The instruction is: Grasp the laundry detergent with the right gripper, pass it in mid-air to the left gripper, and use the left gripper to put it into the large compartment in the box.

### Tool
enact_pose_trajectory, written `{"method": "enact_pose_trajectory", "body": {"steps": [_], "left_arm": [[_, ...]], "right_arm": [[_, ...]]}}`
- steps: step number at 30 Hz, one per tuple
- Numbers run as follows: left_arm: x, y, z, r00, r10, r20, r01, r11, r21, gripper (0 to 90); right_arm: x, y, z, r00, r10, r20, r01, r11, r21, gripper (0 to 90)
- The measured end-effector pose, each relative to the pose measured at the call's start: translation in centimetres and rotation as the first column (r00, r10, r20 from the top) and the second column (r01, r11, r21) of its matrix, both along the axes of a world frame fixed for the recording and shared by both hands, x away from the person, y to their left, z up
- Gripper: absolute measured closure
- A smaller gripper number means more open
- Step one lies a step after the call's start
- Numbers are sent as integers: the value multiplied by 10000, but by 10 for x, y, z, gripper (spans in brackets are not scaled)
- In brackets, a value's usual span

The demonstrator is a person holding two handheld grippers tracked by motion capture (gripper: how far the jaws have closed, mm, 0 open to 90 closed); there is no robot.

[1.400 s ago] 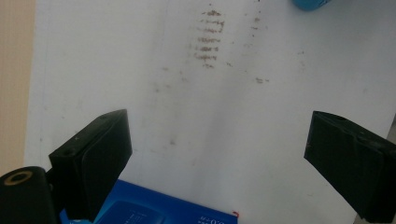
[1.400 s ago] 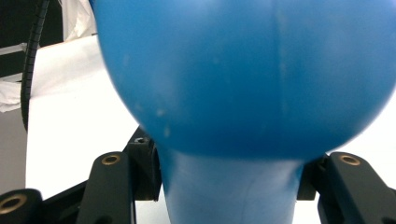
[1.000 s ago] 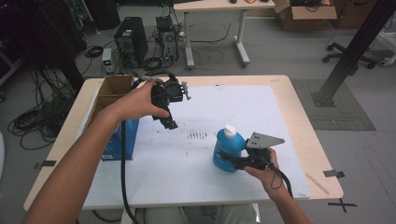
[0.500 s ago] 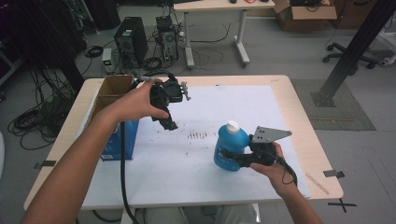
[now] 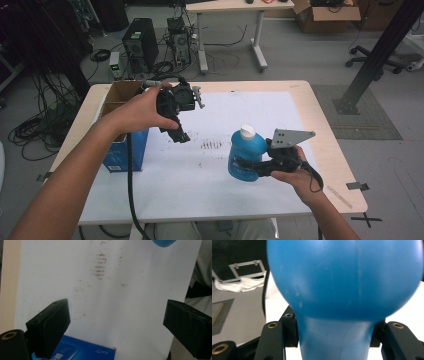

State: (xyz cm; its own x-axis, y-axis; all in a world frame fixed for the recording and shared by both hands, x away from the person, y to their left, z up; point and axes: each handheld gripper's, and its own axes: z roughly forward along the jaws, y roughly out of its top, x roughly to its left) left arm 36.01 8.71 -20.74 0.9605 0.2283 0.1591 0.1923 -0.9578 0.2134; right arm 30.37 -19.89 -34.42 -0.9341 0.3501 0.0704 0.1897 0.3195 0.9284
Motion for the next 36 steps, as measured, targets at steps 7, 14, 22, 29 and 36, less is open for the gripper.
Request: {"method": "enact_pose_trajectory", "body": {"steps": [7,14,22,29,36], "left_arm": [[-15,-4,15,9991,-338,-249,336,9994,-100,73],[-23,-4,26,9980,-491,-389,490,9988,-39,72],[-30,-3,34,9965,-482,-683,483,9988,-3,71],[-39,-9,43,9923,-624,-1067,631,9980,27,72],[-45,-15,49,9865,-1015,-1285,1000,9948,-183,71]], "right_arm": [[0,8,11,9986,527,-59,-527,9985,-126,438],[2,14,21,9939,1099,-123,-1102,9937,-211,438],[10,21,30,9840,1756,-288,-1764,9840,-256,438],[18,38,39,9658,2564,-379,-2579,9653,-415,438],[23,53,46,9491,3128,-357,-3143,9482,-471,438]]}}
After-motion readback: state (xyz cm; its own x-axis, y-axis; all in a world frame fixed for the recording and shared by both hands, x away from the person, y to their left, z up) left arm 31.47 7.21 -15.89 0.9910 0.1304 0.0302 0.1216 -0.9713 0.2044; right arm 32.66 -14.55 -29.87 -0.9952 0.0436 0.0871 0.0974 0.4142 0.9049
